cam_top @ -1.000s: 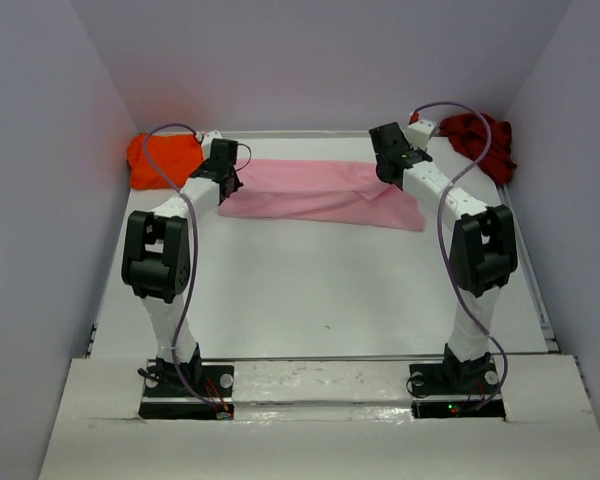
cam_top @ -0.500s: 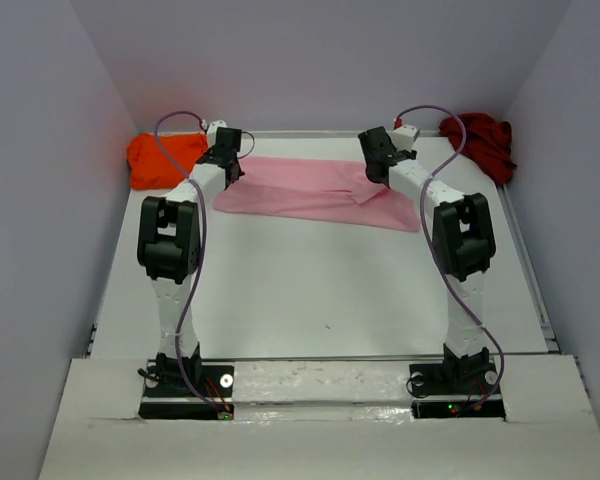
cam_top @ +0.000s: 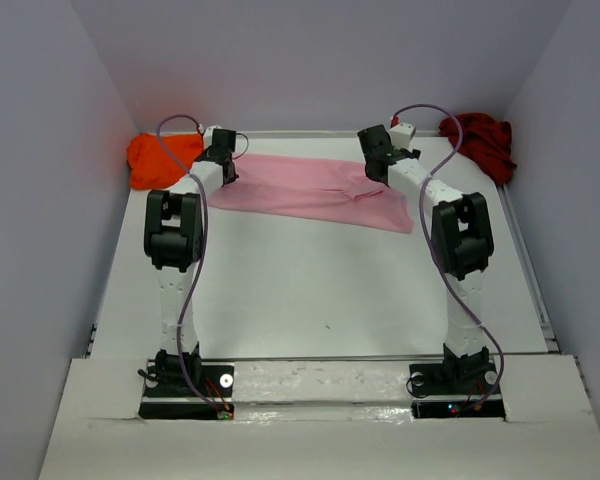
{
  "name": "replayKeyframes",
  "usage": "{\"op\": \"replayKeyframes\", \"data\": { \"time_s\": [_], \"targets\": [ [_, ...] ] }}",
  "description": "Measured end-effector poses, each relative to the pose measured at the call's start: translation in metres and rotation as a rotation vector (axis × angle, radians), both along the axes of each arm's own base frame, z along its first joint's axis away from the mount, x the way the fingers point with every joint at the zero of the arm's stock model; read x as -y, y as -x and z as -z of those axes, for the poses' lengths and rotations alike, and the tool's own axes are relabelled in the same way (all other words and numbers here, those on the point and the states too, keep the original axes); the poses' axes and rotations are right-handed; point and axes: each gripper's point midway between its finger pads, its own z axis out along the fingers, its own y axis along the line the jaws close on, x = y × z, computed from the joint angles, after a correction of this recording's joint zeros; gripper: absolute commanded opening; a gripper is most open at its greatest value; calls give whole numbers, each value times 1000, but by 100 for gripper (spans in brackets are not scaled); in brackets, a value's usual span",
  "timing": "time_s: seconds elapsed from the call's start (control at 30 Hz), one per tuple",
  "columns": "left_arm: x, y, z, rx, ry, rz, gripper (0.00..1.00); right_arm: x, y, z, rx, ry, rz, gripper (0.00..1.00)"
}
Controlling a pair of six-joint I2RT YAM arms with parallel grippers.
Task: Fold and stack the t-shirts
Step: Fold the tshirt
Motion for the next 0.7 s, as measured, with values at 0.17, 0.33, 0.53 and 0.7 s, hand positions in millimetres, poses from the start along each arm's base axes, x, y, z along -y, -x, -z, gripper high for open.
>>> {"op": "replayKeyframes", "data": {
  "time_s": [0.17, 0.33, 0.53, 0.7],
  "targets": [
    [-5, -7, 12, -27, -3, 1, 99, -6, -2, 7, 5, -25, -28, 81],
    [-7, -7, 12, -28, -4, -7, 99, -13, -1, 18, -16, -49, -72, 79],
    [-5, -3, 0, -10, -5, -2, 99, -23, 0, 22, -28, -95, -123, 79],
    [11, -4, -43, 63, -5, 35, 99, -30, 6, 19, -34, -119, -160, 79]
  ]
}}
